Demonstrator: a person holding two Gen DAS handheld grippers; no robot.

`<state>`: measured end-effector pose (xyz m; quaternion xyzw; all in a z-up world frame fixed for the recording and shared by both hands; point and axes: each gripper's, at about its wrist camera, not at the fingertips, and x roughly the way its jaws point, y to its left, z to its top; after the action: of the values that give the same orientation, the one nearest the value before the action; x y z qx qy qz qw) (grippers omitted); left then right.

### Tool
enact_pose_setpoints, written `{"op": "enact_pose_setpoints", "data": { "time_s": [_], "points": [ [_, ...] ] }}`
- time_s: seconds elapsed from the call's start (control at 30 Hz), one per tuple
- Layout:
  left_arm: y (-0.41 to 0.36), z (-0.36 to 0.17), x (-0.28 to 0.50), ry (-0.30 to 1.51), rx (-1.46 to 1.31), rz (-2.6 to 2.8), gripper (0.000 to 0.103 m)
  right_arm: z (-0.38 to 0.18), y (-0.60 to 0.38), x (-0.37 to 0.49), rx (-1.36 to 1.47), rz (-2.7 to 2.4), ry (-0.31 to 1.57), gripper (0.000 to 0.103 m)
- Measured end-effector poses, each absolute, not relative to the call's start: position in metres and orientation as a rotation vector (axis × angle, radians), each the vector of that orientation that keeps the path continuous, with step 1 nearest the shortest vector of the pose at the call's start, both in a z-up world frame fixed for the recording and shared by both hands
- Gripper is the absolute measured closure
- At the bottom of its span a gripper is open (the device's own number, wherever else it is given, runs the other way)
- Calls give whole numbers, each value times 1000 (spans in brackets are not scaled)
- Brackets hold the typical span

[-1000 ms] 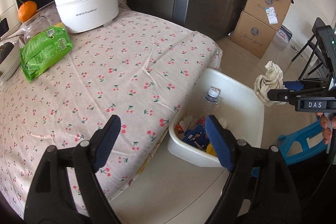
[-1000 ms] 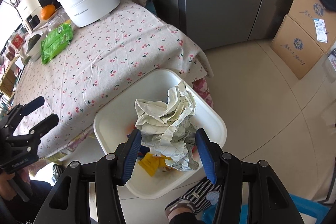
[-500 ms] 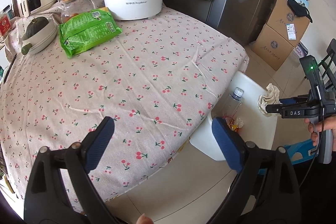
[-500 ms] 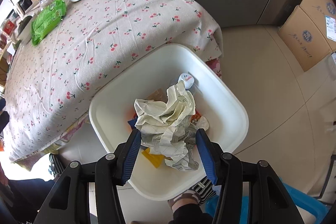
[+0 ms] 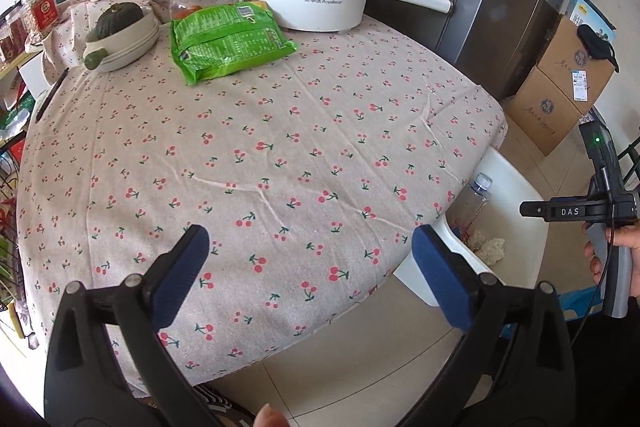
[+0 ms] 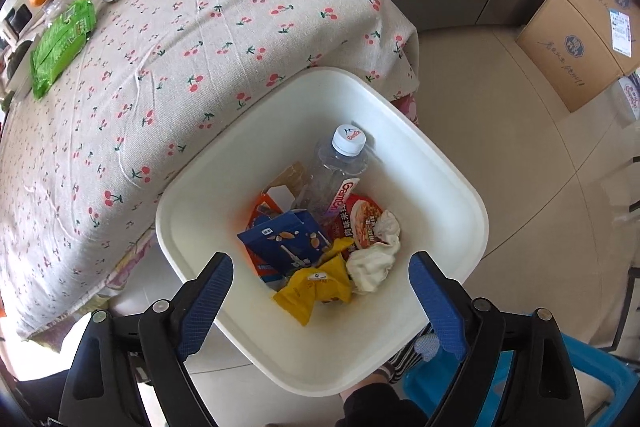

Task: Collect trash
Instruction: 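Move the left tool to the green snack bag and grasp it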

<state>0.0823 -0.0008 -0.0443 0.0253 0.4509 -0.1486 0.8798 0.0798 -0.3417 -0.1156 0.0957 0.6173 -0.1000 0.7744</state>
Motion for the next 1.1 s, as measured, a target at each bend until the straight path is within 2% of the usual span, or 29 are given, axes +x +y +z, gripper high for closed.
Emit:
{"op": "enact_pose_setpoints", "data": {
  "time_s": [0.3, 0.5, 0.8, 1.1],
  "points": [
    [43, -46, 93, 940, 28, -203, 1, -81, -289, 102, 160, -118, 1234, 11],
    [67, -49, 115, 933, 16, -140, 1, -76, -245, 130, 119, -52, 1203, 11],
    [80, -55, 191, 917, -34, -175, 1, -88, -201, 169, 31, 7, 1205, 11],
    [108, -74, 282, 883, -246, -199, 3, -83, -195, 209, 10, 49, 1159, 11]
  ]
}}
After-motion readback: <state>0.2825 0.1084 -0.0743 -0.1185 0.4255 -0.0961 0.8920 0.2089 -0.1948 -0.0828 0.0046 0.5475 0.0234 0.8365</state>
